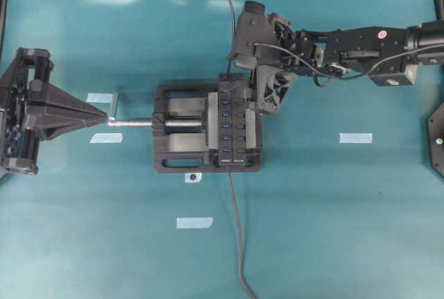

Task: Insert the USB into the front port of the fixed hub.
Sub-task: 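Close the right gripper on the black USB plug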

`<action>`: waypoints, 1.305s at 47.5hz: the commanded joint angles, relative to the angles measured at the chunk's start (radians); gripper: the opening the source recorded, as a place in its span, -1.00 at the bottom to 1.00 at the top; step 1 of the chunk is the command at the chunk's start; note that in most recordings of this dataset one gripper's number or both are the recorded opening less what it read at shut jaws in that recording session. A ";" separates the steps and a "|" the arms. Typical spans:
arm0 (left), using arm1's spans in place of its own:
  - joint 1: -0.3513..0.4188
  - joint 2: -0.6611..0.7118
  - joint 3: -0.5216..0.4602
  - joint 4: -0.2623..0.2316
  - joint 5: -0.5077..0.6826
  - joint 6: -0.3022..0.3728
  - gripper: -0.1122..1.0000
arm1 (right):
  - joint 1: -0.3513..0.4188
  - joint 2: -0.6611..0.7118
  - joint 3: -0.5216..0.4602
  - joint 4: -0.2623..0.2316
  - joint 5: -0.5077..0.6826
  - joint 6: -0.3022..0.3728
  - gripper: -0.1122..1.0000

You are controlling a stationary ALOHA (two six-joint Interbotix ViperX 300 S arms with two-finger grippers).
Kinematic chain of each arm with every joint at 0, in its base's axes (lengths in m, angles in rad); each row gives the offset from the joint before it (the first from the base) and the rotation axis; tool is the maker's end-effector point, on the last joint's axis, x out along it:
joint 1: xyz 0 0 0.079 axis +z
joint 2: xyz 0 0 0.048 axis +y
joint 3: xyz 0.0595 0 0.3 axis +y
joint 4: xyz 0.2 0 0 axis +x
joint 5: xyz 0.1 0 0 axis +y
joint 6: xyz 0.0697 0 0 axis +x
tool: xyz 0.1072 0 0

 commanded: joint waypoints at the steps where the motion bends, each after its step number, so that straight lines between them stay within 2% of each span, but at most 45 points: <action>1: -0.002 0.003 -0.011 0.002 -0.006 -0.002 -0.79 | 0.003 -0.015 -0.021 -0.002 -0.008 -0.011 0.48; 12: -0.002 0.003 -0.011 0.002 -0.006 -0.005 -0.79 | 0.003 -0.015 -0.023 -0.002 -0.009 -0.006 0.43; 29: -0.002 -0.011 -0.011 0.002 -0.006 -0.005 -0.79 | 0.012 -0.015 -0.023 -0.002 -0.009 -0.011 -0.19; 45: -0.002 -0.012 -0.008 0.002 -0.006 -0.003 -0.79 | 0.031 -0.018 -0.023 -0.002 -0.011 -0.011 -0.56; 62: -0.002 -0.017 -0.003 0.002 -0.006 -0.005 -0.79 | 0.037 -0.026 -0.023 -0.002 -0.011 -0.005 -0.63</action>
